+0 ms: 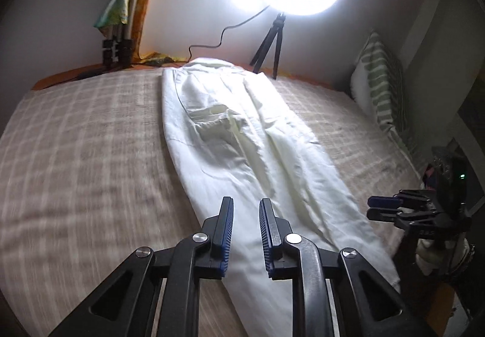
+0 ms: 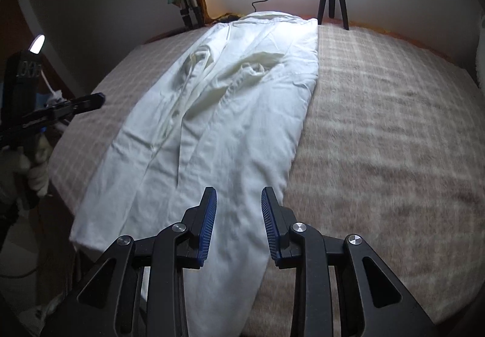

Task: Fold small clothes

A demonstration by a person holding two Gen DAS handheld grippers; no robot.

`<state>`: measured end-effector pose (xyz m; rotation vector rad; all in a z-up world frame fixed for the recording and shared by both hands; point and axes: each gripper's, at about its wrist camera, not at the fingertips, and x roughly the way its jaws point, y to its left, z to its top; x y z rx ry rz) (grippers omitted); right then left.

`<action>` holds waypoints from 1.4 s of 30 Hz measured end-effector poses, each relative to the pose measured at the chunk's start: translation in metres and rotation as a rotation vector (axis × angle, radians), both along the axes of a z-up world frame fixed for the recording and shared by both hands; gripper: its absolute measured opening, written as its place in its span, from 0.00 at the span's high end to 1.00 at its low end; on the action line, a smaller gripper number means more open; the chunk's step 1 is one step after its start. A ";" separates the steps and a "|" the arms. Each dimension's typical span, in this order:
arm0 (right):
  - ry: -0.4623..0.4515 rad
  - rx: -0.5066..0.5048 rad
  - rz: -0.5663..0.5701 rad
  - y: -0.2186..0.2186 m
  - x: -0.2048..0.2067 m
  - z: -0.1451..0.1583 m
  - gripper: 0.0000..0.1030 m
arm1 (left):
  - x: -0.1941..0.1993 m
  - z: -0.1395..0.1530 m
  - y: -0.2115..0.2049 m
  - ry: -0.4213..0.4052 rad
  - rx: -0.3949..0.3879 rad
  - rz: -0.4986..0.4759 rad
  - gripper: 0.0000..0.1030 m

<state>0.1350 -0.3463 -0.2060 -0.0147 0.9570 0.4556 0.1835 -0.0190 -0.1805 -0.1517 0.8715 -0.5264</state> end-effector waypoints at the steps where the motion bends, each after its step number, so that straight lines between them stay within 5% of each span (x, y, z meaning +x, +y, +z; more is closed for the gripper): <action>1: 0.005 0.007 -0.006 0.001 0.007 -0.002 0.72 | 0.006 -0.005 -0.002 0.009 -0.003 -0.006 0.86; 6: 0.041 -0.009 -0.033 0.006 0.029 -0.022 0.72 | 0.017 -0.042 -0.017 0.073 0.082 -0.080 0.86; 11: 0.039 -0.016 -0.021 0.005 0.017 -0.024 0.72 | -0.026 -0.056 -0.021 0.040 0.146 -0.150 0.87; 15: 0.027 -0.046 -0.020 0.001 -0.009 -0.024 0.72 | -0.059 -0.054 -0.013 0.033 0.109 -0.127 0.87; 19: 0.020 -0.047 -0.024 -0.005 -0.044 -0.025 0.72 | -0.099 -0.057 -0.021 -0.007 0.149 -0.145 0.74; 28: 0.057 -0.035 -0.041 -0.032 -0.115 -0.030 0.72 | -0.160 -0.058 -0.019 0.010 0.165 -0.154 0.67; 31: 0.101 0.042 -0.064 -0.049 -0.126 -0.029 0.72 | -0.169 -0.056 -0.010 0.072 0.106 -0.118 0.60; 35: 0.204 0.195 -0.091 -0.071 -0.124 -0.040 0.72 | -0.172 -0.058 0.010 0.180 -0.064 -0.033 0.42; 42: 0.299 0.362 -0.066 -0.080 -0.115 -0.060 0.72 | -0.159 -0.071 0.026 0.308 -0.324 0.045 0.42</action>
